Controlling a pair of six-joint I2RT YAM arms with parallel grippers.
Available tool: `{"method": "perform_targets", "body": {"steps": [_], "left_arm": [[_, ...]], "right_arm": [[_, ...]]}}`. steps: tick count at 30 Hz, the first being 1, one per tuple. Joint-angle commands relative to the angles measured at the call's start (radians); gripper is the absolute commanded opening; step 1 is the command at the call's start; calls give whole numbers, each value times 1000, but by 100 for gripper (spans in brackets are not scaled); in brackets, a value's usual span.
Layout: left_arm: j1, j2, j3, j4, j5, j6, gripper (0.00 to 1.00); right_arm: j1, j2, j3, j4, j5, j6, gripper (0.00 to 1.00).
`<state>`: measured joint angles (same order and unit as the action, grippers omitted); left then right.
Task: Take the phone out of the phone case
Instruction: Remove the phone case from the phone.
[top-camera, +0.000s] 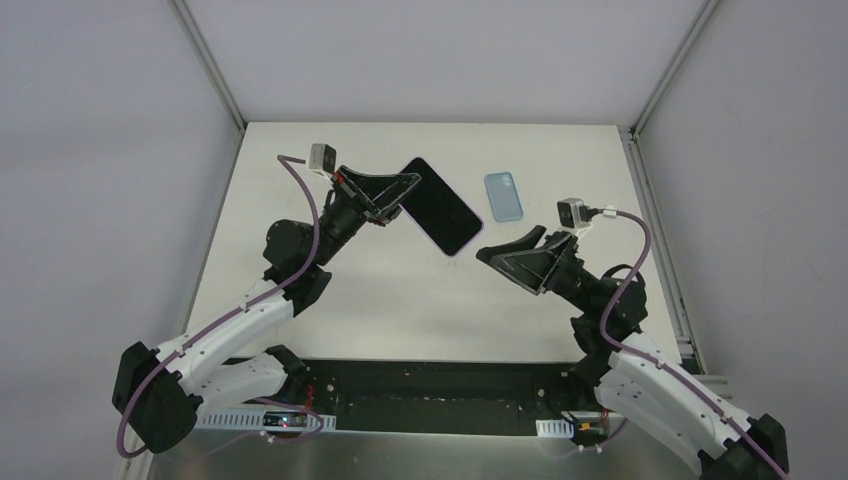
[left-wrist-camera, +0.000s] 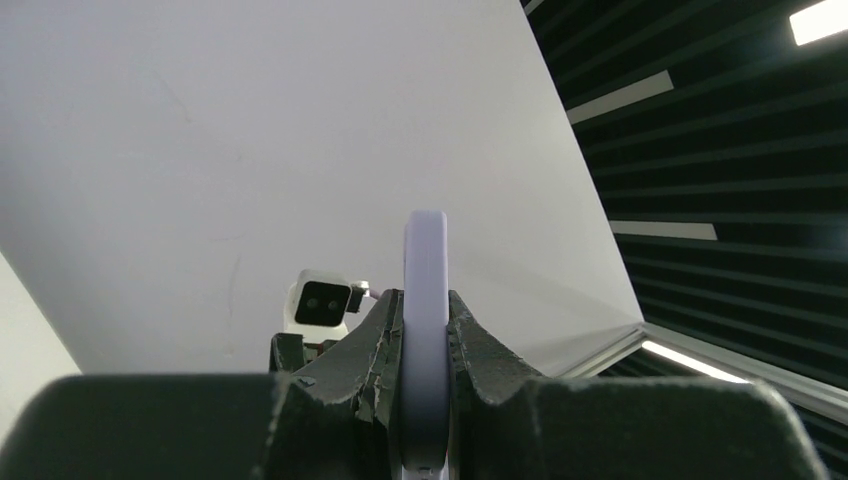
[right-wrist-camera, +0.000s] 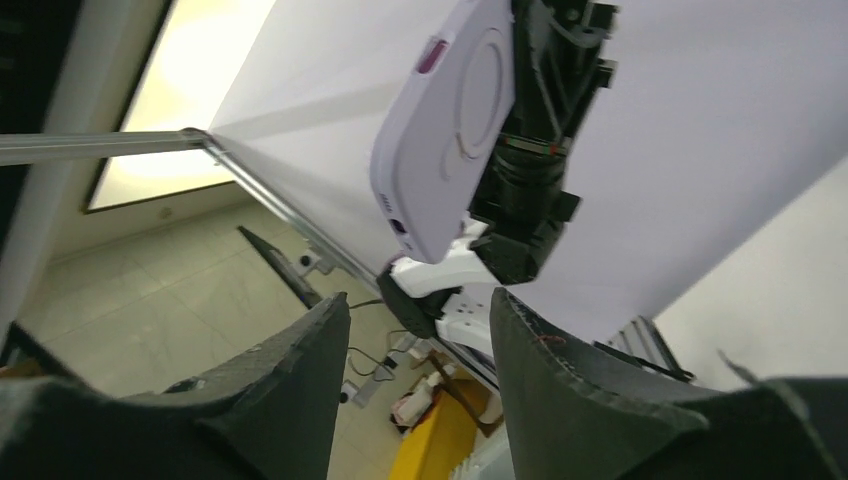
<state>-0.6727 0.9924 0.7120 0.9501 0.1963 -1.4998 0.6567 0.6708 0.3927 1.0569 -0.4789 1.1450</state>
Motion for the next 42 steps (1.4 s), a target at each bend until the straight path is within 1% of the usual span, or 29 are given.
{"method": "perform_targets", "body": {"steps": [1, 3, 5, 10, 11, 12, 13, 15, 18, 20, 22, 24, 26, 28, 31, 32, 34, 36, 38, 42], "left_arm": [[0, -29, 15, 105, -42, 56, 0], [-2, -32, 7, 89, -41, 88, 0], [-6, -39, -4, 69, -51, 127, 0], [-44, -62, -29, 33, -114, 245, 0], [-56, -70, -33, 30, -130, 278, 0], [-69, -78, -39, 27, -149, 310, 0], [-81, -86, -44, 24, -168, 347, 0], [-103, -99, -58, 14, -211, 391, 0], [-118, -113, -81, 1, -262, 418, 0], [-122, -126, -98, -4, -284, 437, 0], [-122, -149, -120, -13, -315, 459, 0], [-122, -183, -139, -46, -355, 490, 0], [-122, -221, -148, -105, -401, 518, 0], [-121, -256, -149, -177, -446, 532, 0], [-122, -269, -150, -237, -481, 539, 0], [-122, -271, -151, -247, -488, 540, 0], [-122, -270, -153, -267, -499, 542, 0], [-121, -274, -157, -285, -511, 540, 0], [-121, -286, -157, -299, -515, 549, 0], [-122, -315, -165, -327, -538, 565, 0]], "right_arm": [[-4, -91, 50, -267, 27, -155, 57], [-4, -132, 68, -415, 53, -216, 59], [-5, -171, 81, -543, 53, -216, 59], [-4, -218, 94, -698, 53, -216, 59], [-5, -220, 89, -716, 63, -246, 61], [-4, -220, 82, -726, 219, -263, 63], [-5, -218, 77, -737, 265, -256, 64], [-5, -198, 89, -792, 292, -242, 64], [0, -137, 159, -972, 308, -277, 64], [9, -130, 171, -1011, 345, -297, 65], [24, -144, 154, -1019, 392, -327, 68], [57, -149, 163, -1065, 460, -370, 72], [107, -113, 212, -1166, 581, -425, 75], [183, -40, 277, -1270, 721, -457, 77], [252, 70, 368, -1416, 909, -432, 80], [259, 92, 381, -1434, 944, -409, 81], [259, 101, 372, -1413, 928, -369, 82], [248, 85, 332, -1344, 848, -390, 91], [227, 66, 274, -1243, 779, -373, 91], [126, 55, 168, -1038, 566, -270, 88]]}}
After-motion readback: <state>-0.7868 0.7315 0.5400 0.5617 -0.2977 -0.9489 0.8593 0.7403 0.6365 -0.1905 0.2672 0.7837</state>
